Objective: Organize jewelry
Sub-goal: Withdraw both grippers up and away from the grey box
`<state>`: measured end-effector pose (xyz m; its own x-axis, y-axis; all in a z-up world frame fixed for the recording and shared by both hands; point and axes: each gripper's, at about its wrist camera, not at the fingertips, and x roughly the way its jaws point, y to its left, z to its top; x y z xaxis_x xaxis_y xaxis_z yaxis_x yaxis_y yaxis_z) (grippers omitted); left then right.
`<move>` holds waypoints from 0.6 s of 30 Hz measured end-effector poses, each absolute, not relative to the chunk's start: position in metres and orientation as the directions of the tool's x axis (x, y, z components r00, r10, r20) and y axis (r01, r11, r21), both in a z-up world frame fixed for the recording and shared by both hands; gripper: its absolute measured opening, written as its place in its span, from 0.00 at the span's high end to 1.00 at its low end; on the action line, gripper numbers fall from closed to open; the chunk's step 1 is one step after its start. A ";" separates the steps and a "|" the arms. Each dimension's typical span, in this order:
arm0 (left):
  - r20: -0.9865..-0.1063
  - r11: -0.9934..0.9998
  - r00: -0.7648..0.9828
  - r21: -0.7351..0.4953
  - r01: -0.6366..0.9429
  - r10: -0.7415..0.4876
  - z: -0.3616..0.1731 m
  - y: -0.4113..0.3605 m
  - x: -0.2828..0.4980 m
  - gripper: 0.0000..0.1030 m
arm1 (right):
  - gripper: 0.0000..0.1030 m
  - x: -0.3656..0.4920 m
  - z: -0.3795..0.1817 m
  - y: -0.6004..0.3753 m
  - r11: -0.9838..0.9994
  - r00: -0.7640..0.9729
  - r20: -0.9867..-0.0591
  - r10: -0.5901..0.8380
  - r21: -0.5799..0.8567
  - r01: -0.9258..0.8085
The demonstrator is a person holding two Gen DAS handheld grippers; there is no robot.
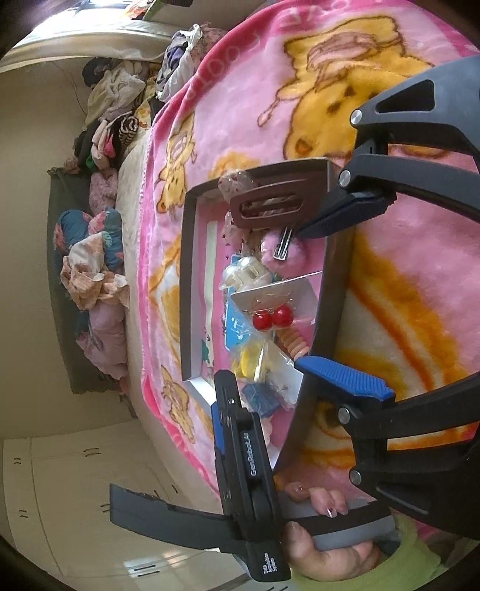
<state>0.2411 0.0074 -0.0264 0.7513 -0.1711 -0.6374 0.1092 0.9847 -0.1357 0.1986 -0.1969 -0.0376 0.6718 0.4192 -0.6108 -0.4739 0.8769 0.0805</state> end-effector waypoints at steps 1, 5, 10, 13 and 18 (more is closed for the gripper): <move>-0.634 0.985 0.754 -0.136 0.110 -0.172 -0.024 0.007 0.239 0.51 | 0.32 0.197 -0.037 -0.198 0.878 0.675 -0.608 0.419 0.082 -0.472; -0.620 0.985 0.766 -0.132 0.111 -0.169 -0.016 0.006 0.228 0.50 | 0.30 0.187 -0.033 -0.202 0.882 0.687 -0.594 0.418 0.085 -0.463; -0.609 0.986 0.776 -0.125 0.112 -0.165 -0.010 0.006 0.213 0.44 | 0.25 0.176 -0.027 -0.206 0.887 0.704 -0.574 0.418 0.093 -0.451; -0.603 0.985 0.780 -0.126 0.117 -0.169 -0.007 0.006 0.204 0.41 | 0.19 0.168 -0.022 -0.208 0.889 0.716 -0.557 0.421 0.096 -0.447; -0.594 0.985 0.785 -0.118 0.128 -0.173 -0.002 0.004 0.189 0.38 | 0.18 0.158 -0.017 -0.211 0.889 0.725 -0.542 0.424 0.099 -0.446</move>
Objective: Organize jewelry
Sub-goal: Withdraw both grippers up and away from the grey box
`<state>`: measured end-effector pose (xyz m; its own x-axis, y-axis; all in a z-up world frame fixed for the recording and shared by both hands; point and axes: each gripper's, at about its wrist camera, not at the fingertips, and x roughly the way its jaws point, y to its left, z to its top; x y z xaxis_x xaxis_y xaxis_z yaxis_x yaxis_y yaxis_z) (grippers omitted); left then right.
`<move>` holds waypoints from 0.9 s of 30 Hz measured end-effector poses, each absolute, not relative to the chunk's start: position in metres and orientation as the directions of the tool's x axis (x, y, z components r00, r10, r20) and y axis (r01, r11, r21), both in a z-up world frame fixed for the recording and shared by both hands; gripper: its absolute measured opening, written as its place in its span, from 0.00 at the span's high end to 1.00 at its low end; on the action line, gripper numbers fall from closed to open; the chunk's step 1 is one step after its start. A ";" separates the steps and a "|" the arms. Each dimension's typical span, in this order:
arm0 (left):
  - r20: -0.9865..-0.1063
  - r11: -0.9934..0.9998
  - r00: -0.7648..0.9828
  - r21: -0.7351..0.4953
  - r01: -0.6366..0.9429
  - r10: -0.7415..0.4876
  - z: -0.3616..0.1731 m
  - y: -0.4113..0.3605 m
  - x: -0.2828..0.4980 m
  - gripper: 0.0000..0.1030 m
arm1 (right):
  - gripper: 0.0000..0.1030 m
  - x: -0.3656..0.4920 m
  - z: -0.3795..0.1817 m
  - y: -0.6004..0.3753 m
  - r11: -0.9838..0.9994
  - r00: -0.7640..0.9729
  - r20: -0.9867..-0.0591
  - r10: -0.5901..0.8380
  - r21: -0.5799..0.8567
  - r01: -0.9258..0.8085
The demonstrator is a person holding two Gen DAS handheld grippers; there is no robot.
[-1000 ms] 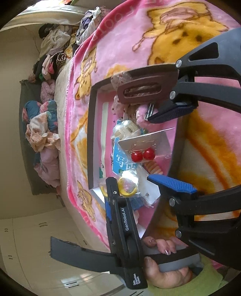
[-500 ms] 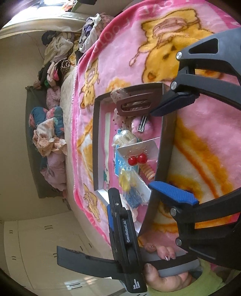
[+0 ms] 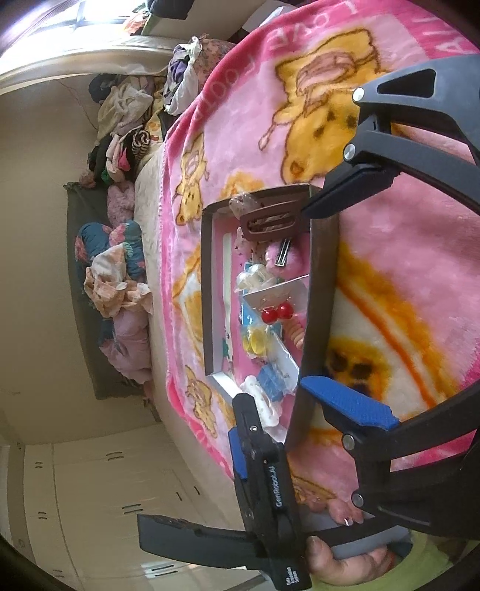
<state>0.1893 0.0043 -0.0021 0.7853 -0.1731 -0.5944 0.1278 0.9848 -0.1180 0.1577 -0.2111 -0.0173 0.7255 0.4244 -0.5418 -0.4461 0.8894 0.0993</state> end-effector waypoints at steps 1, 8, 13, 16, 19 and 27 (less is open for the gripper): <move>-0.592 0.985 0.787 -0.118 0.128 -0.173 -0.002 0.004 0.186 0.36 | 0.16 0.155 -0.017 -0.211 0.890 0.728 -0.539 0.424 0.099 -0.445; -0.573 0.986 0.802 -0.107 0.130 -0.168 -0.001 0.003 0.166 0.35 | 0.14 0.142 -0.012 -0.215 0.892 0.743 -0.517 0.426 0.104 -0.440; -0.568 0.983 0.803 -0.127 0.129 -0.179 -0.004 0.004 0.156 0.23 | 0.12 0.133 -0.011 -0.217 0.890 0.748 -0.502 0.435 0.114 -0.441; -0.566 0.984 0.805 -0.119 0.132 -0.176 -0.006 0.003 0.150 0.22 | 0.11 0.128 -0.010 -0.218 0.890 0.752 -0.494 0.437 0.116 -0.440; -0.565 0.984 0.806 -0.120 0.133 -0.178 -0.008 0.002 0.142 0.21 | 0.10 0.121 -0.009 -0.218 0.893 0.762 -0.482 0.432 0.108 -0.438; -0.539 0.988 0.829 -0.112 0.103 -0.148 -0.011 0.009 0.120 0.11 | 0.07 0.107 -0.009 -0.217 0.897 0.783 -0.456 0.422 0.089 -0.432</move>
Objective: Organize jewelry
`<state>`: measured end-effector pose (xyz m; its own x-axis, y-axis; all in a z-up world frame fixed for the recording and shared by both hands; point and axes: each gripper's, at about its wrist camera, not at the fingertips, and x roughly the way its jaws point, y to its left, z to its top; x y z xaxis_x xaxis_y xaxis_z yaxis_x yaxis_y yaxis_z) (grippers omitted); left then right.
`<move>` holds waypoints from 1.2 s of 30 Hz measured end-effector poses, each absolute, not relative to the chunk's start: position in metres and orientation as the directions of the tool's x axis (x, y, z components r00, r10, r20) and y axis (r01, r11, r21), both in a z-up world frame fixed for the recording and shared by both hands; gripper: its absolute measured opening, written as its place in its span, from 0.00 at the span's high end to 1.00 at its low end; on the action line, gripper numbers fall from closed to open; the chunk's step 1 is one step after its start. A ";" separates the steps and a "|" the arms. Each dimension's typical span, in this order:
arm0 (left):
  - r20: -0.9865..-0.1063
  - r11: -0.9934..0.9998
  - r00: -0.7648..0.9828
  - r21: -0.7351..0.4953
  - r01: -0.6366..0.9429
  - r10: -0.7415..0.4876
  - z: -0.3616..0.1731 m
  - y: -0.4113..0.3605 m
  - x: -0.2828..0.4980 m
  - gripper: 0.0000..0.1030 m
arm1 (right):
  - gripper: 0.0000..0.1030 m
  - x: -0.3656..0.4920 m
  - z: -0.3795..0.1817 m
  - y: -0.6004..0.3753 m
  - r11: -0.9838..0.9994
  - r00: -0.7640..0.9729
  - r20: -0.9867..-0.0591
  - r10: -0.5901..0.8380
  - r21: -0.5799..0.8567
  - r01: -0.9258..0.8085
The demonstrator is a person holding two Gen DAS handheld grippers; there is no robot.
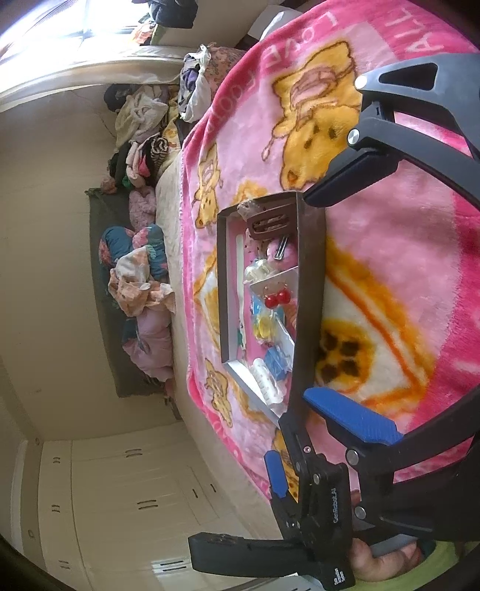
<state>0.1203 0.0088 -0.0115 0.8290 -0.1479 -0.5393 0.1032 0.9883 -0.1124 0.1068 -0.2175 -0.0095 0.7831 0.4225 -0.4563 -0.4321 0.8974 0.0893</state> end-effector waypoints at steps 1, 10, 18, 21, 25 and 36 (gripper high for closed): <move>-0.540 0.988 0.829 -0.114 0.101 -0.147 -0.012 0.010 0.119 0.11 | 0.07 0.105 -0.010 -0.217 0.898 0.786 -0.453 0.421 0.086 -0.431; -0.544 0.990 0.828 -0.116 0.086 -0.136 -0.025 0.015 0.101 0.11 | 0.06 0.090 -0.012 -0.219 0.906 0.817 -0.405 0.410 0.074 -0.417; -0.525 0.989 0.841 -0.120 0.081 -0.133 -0.030 0.012 0.090 0.11 | 0.06 0.071 -0.016 -0.222 0.912 0.858 -0.318 0.403 0.066 -0.404; -0.504 0.990 0.854 -0.118 0.082 -0.131 -0.028 0.010 0.087 0.11 | 0.06 0.067 -0.019 -0.224 0.912 0.863 -0.303 0.404 0.059 -0.406; -0.467 0.994 0.879 -0.090 0.068 -0.102 -0.025 0.007 0.085 0.11 | 0.06 0.065 -0.023 -0.229 0.911 0.868 -0.284 0.408 0.070 -0.406; -0.440 0.997 0.896 -0.080 0.023 -0.056 -0.028 0.003 0.091 0.11 | 0.06 0.080 -0.028 -0.225 0.938 0.903 -0.265 0.339 0.026 -0.345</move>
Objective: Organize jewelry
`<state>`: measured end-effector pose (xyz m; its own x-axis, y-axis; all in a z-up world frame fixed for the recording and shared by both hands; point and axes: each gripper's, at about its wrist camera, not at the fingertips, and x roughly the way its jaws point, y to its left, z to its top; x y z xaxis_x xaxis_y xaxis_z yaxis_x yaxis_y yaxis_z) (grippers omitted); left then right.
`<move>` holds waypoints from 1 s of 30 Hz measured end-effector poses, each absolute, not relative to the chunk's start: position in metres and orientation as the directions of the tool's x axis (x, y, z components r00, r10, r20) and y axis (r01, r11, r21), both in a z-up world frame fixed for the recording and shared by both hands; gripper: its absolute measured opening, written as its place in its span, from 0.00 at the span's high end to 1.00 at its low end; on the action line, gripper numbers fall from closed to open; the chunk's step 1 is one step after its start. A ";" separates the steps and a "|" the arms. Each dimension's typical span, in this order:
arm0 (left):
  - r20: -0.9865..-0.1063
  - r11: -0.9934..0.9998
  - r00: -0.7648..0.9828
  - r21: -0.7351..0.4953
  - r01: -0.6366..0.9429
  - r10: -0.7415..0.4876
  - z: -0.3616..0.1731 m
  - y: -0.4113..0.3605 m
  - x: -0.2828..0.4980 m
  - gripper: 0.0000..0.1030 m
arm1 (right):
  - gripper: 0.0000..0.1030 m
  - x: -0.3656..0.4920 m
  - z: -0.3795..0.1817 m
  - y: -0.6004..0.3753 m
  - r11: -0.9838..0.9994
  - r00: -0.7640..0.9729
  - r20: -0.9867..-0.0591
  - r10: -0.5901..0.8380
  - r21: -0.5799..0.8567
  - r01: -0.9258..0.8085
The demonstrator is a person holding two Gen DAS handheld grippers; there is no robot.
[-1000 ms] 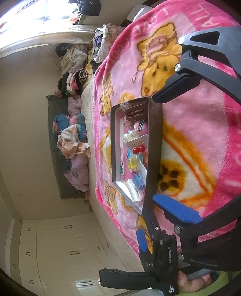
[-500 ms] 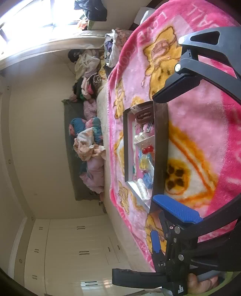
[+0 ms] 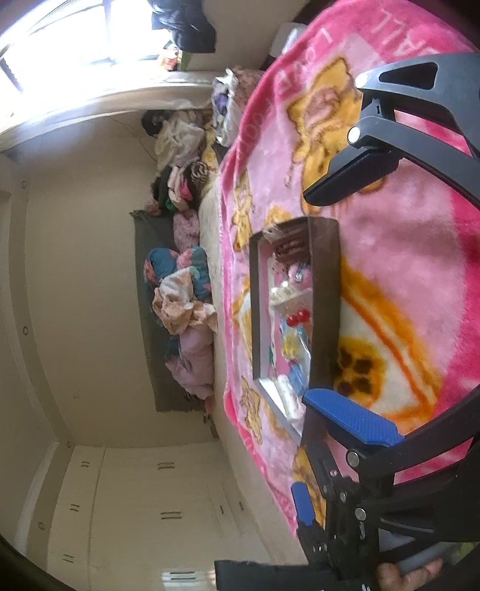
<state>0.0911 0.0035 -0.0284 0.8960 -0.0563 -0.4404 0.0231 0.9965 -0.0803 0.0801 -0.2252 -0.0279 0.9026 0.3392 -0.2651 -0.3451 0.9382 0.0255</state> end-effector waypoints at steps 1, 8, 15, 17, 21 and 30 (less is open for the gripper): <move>-0.434 0.997 0.899 -0.078 0.015 -0.048 -0.028 0.004 0.091 0.11 | 0.06 0.081 -0.029 -0.225 0.938 0.905 -0.260 0.338 0.020 -0.345; -0.409 0.998 0.913 -0.058 -0.029 0.002 -0.030 0.004 0.090 0.11 | 0.06 0.079 -0.039 -0.226 0.938 0.903 -0.270 0.335 0.008 -0.346; -0.399 0.998 0.917 -0.054 -0.031 0.007 -0.030 0.002 0.087 0.11 | 0.06 0.079 -0.042 -0.227 0.943 0.911 -0.258 0.321 0.003 -0.332; -0.401 0.998 0.916 -0.055 -0.028 0.004 -0.030 0.002 0.087 0.11 | 0.06 0.081 -0.043 -0.226 0.944 0.908 -0.271 0.318 0.006 -0.329; -0.405 0.998 0.915 -0.055 -0.026 0.001 -0.031 0.001 0.086 0.11 | 0.06 0.082 -0.043 -0.229 0.944 0.909 -0.267 0.320 0.013 -0.329; -0.404 0.998 0.915 -0.052 -0.027 0.004 -0.031 0.000 0.085 0.11 | 0.06 0.079 -0.042 -0.226 0.942 0.909 -0.263 0.324 0.001 -0.336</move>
<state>0.0855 0.0004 -0.0312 0.9147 0.0039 -0.4040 -0.0273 0.9983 -0.0521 0.0788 -0.2255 -0.0422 0.9087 0.3239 -0.2633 -0.3356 0.9420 0.0008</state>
